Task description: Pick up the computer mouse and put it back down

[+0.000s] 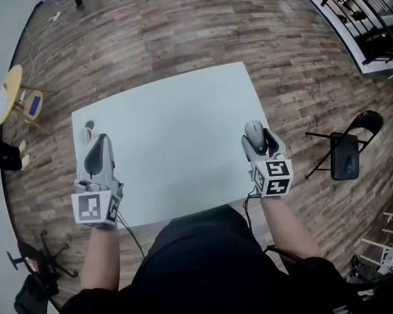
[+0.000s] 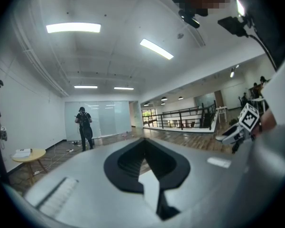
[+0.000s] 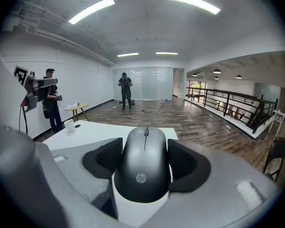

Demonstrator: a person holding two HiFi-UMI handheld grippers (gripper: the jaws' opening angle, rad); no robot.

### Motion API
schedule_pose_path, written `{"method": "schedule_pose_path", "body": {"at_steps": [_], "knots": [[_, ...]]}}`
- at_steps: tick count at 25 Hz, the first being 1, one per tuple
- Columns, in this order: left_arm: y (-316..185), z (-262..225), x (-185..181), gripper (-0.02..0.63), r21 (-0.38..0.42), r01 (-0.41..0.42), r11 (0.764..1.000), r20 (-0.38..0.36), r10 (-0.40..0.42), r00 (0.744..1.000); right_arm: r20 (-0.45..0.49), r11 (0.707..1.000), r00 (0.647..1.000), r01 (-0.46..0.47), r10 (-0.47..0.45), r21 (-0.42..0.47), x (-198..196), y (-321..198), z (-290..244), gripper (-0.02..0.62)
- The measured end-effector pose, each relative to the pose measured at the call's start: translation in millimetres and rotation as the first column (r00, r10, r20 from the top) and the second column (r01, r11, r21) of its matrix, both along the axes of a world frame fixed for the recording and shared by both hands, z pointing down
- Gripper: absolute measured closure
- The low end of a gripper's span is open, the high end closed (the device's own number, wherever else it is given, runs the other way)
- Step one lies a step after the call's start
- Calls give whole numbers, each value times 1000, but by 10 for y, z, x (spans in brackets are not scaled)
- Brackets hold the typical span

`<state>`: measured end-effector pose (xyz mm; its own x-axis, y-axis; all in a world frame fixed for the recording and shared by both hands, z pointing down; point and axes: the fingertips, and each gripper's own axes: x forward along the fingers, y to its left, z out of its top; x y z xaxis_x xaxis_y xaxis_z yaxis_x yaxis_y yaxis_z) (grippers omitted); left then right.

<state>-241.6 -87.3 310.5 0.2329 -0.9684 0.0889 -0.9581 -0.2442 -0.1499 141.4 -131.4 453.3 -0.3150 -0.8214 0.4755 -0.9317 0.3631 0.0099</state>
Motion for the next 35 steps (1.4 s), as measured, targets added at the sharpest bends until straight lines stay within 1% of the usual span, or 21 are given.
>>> {"method": "schedule_pose_path", "body": {"at_steps": [6, 18, 22, 26, 30, 35], "knots": [[6, 82, -8, 603, -30, 0, 1000, 7, 0, 1000, 20, 1000, 1000, 14, -14, -16, -106, 7, 94, 298], [-19, 227, 5, 603, -79, -3, 997, 0, 4, 1000, 19, 997, 999, 36, -35, -72, -281, 81, 376, 298], [3, 356, -21, 603, -110, -1, 994, 0, 1, 1000, 6, 995, 999, 45, -45, -87, -326, 119, 493, 298], [33, 440, -35, 603, -139, -3, 990, -3, 2, 1000, 23, 993, 999, 39, -37, -111, -334, 159, 553, 298], [31, 491, -21, 603, -157, -13, 987, 12, 15, 1000, 21, 992, 999, 34, -31, -119, -310, 156, 606, 298], [29, 573, -64, 603, -184, -3, 983, 21, 7, 1000, 29, 989, 999, 34, -30, -144, -330, 187, 722, 298]]}}
